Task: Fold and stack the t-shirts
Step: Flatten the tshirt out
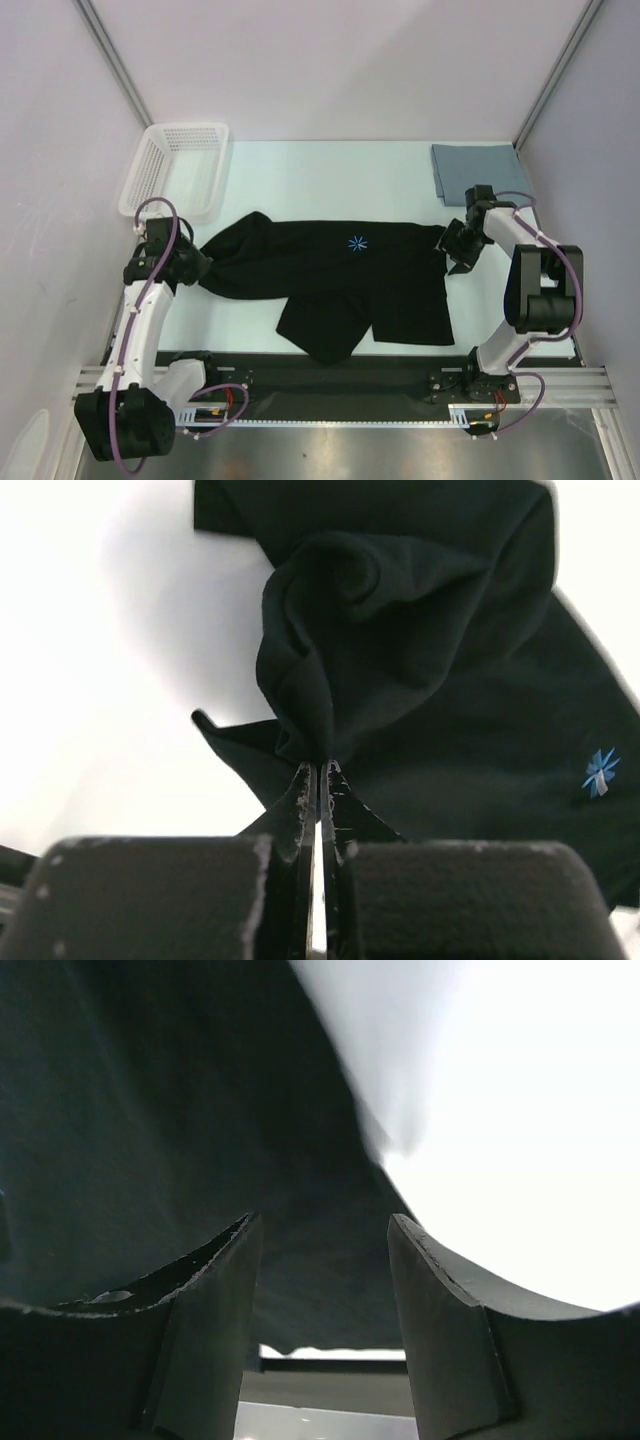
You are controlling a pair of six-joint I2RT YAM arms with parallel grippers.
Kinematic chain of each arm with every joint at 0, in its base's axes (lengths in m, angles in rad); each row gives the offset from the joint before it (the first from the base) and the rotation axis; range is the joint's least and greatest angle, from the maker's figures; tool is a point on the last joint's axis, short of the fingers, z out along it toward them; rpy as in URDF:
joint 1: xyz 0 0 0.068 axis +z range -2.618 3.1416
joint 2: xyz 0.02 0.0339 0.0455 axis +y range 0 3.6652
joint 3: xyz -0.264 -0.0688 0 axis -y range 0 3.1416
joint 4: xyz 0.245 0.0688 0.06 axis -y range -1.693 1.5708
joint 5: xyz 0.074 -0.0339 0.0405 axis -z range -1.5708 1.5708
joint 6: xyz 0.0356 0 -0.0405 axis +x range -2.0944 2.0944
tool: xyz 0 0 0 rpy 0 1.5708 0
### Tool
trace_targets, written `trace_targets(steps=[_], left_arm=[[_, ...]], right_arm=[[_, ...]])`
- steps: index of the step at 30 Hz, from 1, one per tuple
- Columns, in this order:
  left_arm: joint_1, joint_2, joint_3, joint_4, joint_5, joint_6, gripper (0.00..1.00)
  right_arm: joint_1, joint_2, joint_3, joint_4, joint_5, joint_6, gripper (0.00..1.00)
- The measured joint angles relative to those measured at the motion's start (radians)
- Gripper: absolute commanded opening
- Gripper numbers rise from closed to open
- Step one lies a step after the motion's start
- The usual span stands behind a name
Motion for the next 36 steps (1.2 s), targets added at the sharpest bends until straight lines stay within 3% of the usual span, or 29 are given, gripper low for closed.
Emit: trace_targets(steps=[11, 12, 15, 17, 18, 20, 26, 29, 31, 34, 35, 36], left_arm=[[0.0, 0.073, -0.036, 0.133, 0.212, 0.077, 0.0], [0.0, 0.105, -0.036, 0.152, 0.219, 0.079, 0.07], [0.002, 0.238, -0.009, 0.175, 0.228, 0.095, 0.5], [0.006, 0.337, 0.034, 0.165, 0.206, 0.098, 0.6], [0.009, 0.376, 0.058, 0.159, 0.184, 0.1, 0.76], [0.014, 0.398, 0.092, 0.138, 0.099, 0.099, 0.81], [0.039, 0.196, 0.083, 0.085, -0.078, 0.023, 0.56], [0.087, 0.16, 0.014, 0.089, -0.064, -0.024, 0.4], [0.164, 0.17, -0.064, 0.083, -0.038, -0.049, 0.37], [0.259, 0.192, -0.158, 0.063, -0.005, -0.048, 0.61], [0.282, 0.195, -0.179, 0.064, 0.016, -0.038, 0.79], [0.292, 0.203, -0.186, 0.069, 0.041, -0.027, 0.84]], right_arm=[[0.056, 0.124, 0.016, 0.075, -0.033, 0.019, 0.58], [0.055, 0.136, 0.023, 0.072, -0.032, 0.019, 0.57], [0.049, 0.167, 0.053, 0.058, -0.033, 0.019, 0.58], [0.049, 0.183, 0.075, 0.057, -0.032, 0.019, 0.57], [0.049, 0.19, 0.083, 0.056, -0.032, 0.02, 0.57], [0.049, 0.202, 0.1, 0.048, -0.032, 0.021, 0.57], [0.062, 0.207, 0.115, 0.048, -0.026, 0.023, 0.57], [0.075, 0.207, 0.115, 0.047, -0.028, 0.023, 0.57], [0.081, 0.206, 0.114, 0.047, -0.029, 0.023, 0.57], [0.087, 0.193, 0.097, 0.054, -0.037, 0.025, 0.57], [0.087, 0.187, 0.09, 0.054, -0.042, 0.026, 0.57], [0.088, 0.181, 0.084, 0.054, -0.047, 0.026, 0.57]])
